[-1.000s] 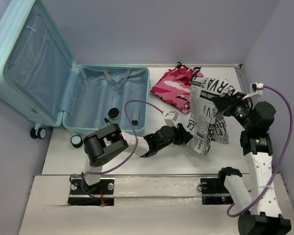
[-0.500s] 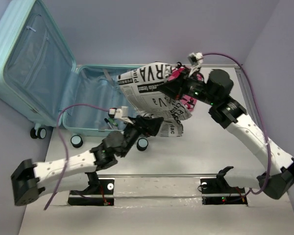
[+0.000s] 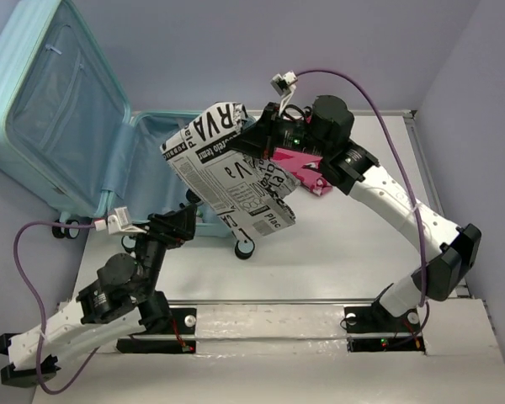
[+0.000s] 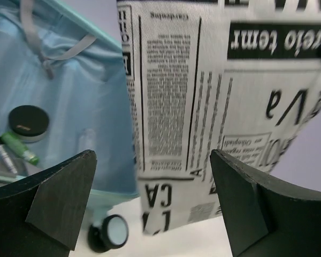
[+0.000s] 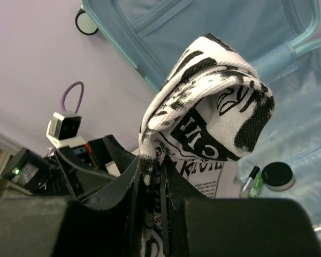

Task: Pack the luggage

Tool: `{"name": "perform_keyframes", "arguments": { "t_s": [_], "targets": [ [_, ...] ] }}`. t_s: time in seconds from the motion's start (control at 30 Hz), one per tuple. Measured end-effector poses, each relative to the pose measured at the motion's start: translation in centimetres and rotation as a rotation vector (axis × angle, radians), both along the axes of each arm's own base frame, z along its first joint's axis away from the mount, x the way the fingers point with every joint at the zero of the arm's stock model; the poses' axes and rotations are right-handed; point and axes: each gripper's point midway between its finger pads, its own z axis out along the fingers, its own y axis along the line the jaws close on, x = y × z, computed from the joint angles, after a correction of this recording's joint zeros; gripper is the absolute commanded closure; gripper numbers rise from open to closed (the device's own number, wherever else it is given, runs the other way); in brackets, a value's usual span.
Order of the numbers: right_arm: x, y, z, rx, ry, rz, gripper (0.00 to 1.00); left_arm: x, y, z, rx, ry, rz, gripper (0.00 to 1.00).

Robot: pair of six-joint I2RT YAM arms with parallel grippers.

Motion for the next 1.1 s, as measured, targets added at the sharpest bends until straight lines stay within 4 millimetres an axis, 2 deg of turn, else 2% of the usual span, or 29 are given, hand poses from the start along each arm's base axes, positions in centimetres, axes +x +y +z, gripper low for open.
{"name": "perform_keyframes", "arguments": {
  "t_s": [0.03,0.1,0.17,0.23,0.33,0.4,0.43,0.47,0.57,0.63,0.7,0.77,0.8,0.83,0.87,0.9,0.93,0.97,1.0,1.03,1.1],
  "targets": [
    [0.1,0.5,0.1,0.003,-0.001,0.012,0.93,0.2,-0.2,-0.9,0.054,0.03,0.006,0.01],
    [0.3,1.9,0.2,0.005,-0.003,0.035,0.93,0.4,-0.2,-1.3,0.127,0.064,0.018,0.01],
    [0.6,3.7,0.0,0.003,-0.003,0.06,0.93,0.4,0.1,-0.6,0.152,0.066,0.028,0.01],
    [1.4,6.4,-0.2,0.006,-0.006,0.09,0.93,0.3,0.7,0.9,0.142,0.056,0.044,0.01],
    [2.5,9.9,-1.1,0.005,0.003,0.124,0.93,0.2,1.5,2.7,0.115,0.043,0.062,0.09],
    [3.6,11.7,-1.5,0.014,0.004,0.132,0.93,0.2,1.6,2.7,0.123,0.046,0.071,0.13],
    [4.3,12.7,-2.1,0.017,0.009,0.131,0.93,0.3,1.5,2.5,0.14,0.051,0.073,0.25],
    [4.8,13.4,-2.5,0.019,0.014,0.125,0.93,0.4,1.4,2.3,0.15,0.054,0.074,0.29],
    [6.7,14.7,-4.3,0.028,0.038,0.094,0.93,0.6,0.8,1.8,0.186,0.066,0.072,0.3],
    [8.6,15.2,-5.8,0.047,0.071,0.071,0.93,0.9,0.1,1.4,0.211,0.076,0.066,0.29],
    [11.4,15.3,-7.7,0.079,0.109,0.046,0.93,1.3,-1.0,0.8,0.249,0.091,0.055,0.29],
    [15.6,14.9,-10.7,0.109,0.185,0.008,0.93,1.8,-1.7,0.2,0.281,0.105,0.048,0.29],
    [18.5,14.4,-12.5,0.127,0.218,-0.019,0.87,2.2,-2.2,-0.1,0.297,0.113,0.049,0.29],
    [20.3,14.1,-13.6,0.141,0.238,-0.038,0.8,2.7,-2.6,-0.4,0.308,0.117,0.047,0.29],
    [23.3,13.1,-16.4,0.147,0.284,-0.077,0.69,3.3,-2.7,-0.8,0.318,0.125,0.049,0.29],
    [25.1,12.3,-18.5,0.144,0.31,-0.104,0.36,4.0,-2.7,-1.1,0.329,0.136,0.059,0.29],
    [27.6,10.9,-21.6,0.137,0.357,-0.157,0.21,4.6,-2.6,-1.4,0.333,0.144,0.066,0.29],
    [28.9,9.8,-23.7,0.129,0.41,-0.194,0.08,5.2,-2.6,-1.6,0.337,0.152,0.07,0.29],
    [30.3,8.2,-26.6,0.095,0.465,-0.24,0.0,5.7,-2.8,-1.8,0.338,0.157,0.064,0.28],
    [31.1,6.6,-28.0,0.073,0.444,-0.242,0.0,6.5,-2.5,-2.1,0.342,0.168,0.079,0.27],
    [31.2,5.8,-27.0,0.059,0.417,-0.263,0.0,7.4,-2.9,-2.5,0.346,0.179,0.067,0.27]
  ]
}}
